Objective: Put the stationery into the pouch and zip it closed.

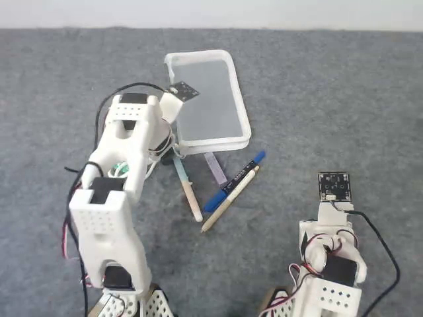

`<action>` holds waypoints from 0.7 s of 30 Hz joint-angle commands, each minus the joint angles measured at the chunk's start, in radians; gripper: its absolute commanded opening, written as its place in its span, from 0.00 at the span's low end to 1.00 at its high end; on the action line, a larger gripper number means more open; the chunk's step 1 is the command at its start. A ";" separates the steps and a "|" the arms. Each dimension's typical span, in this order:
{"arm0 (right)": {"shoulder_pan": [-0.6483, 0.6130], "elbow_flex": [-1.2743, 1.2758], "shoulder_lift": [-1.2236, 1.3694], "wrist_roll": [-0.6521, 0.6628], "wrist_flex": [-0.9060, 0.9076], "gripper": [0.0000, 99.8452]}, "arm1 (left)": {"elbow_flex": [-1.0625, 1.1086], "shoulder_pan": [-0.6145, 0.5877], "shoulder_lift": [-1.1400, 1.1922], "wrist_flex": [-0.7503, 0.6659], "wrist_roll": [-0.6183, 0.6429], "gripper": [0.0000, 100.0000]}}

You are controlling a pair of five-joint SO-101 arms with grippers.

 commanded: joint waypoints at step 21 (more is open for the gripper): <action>0.012 0.021 -0.016 -0.009 0.002 0.01 | -0.338 0.166 -0.008 0.404 0.976 0.01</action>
